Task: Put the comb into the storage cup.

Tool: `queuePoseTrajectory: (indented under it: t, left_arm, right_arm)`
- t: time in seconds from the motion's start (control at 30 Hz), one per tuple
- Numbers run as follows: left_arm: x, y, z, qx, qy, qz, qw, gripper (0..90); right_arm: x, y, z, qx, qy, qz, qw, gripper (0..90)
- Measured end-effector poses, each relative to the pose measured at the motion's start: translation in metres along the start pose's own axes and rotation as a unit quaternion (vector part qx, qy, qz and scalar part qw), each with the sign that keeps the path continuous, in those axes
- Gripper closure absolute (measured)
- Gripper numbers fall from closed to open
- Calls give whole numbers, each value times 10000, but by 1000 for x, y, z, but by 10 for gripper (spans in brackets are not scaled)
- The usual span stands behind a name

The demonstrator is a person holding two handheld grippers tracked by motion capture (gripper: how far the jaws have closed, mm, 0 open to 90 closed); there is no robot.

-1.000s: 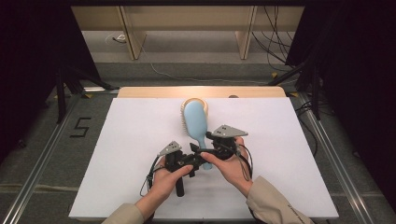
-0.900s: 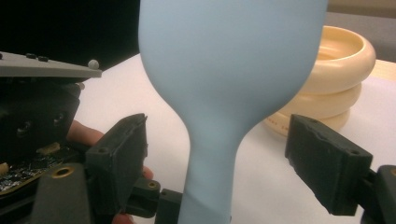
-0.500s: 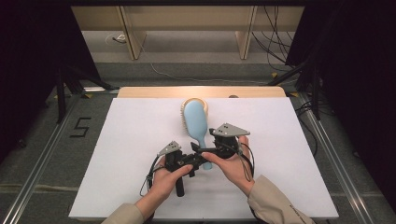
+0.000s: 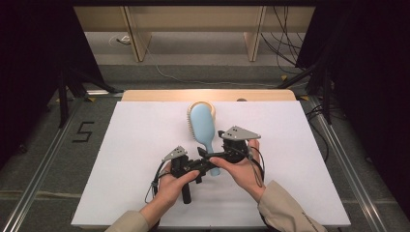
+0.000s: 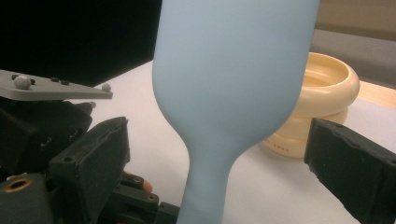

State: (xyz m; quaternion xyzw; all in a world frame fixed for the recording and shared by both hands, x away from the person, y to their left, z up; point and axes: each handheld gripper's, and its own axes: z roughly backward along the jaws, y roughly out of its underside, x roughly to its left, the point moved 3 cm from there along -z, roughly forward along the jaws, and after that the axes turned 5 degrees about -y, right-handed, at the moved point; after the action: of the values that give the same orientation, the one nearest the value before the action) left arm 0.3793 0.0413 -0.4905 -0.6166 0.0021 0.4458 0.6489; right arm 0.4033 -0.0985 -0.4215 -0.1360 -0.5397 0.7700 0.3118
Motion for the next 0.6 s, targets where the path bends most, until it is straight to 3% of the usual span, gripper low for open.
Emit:
queuePoseTrajectory:
  t: [0.6]
  left_arm:
    - [0,0,0,-17,81,55,10000,670]
  right_arm:
    - [-3,-9,5,-172,-134,-24,9998,44]
